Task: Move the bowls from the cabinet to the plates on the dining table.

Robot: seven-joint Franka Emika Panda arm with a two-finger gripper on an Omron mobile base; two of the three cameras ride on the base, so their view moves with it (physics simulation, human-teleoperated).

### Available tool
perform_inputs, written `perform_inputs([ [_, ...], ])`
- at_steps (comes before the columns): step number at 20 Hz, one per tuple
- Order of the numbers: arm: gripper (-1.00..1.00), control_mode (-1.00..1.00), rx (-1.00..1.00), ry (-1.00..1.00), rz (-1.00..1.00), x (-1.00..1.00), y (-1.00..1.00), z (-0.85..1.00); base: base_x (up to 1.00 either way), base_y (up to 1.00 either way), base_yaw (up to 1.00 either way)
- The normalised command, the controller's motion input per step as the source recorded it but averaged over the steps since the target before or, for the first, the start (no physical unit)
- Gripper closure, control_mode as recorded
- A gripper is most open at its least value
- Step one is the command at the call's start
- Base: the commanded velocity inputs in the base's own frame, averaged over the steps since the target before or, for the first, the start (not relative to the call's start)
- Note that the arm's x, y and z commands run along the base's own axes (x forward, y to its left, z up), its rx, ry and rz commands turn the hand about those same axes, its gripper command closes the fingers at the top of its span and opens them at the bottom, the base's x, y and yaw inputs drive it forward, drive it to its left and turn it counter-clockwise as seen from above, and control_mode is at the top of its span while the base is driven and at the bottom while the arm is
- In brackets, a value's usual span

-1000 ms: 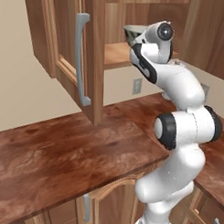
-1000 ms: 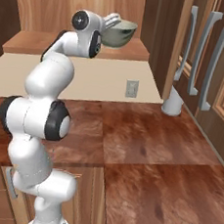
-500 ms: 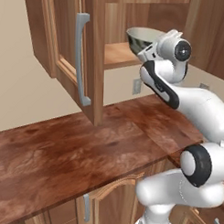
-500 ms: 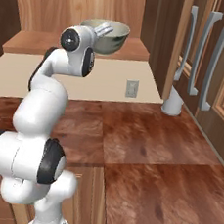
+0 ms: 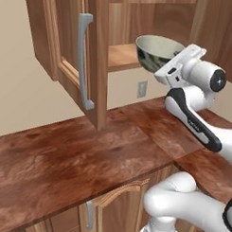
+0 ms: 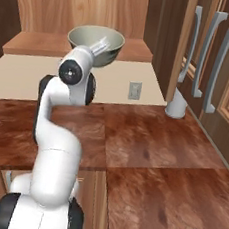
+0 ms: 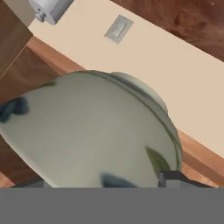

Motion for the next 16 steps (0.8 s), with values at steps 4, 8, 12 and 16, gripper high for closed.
perform_inputs([
  [4,1.00,-1.00,-0.18,-0.06,0.18,-0.99,-0.55,0.02,0.00,0.00,0.00],
  [8,1.00,-1.00,-0.18,-0.06,0.18,-1.00,-0.58,0.00,0.00,0.00,0.00],
  [12,1.00,-1.00,-0.19,-0.06,0.19,-0.99,-0.58,0.00,0.00,0.00,0.00],
  [16,1.00,-1.00,-0.21,-0.04,0.21,-0.87,-0.57,0.00,0.00,0.00,0.00],
])
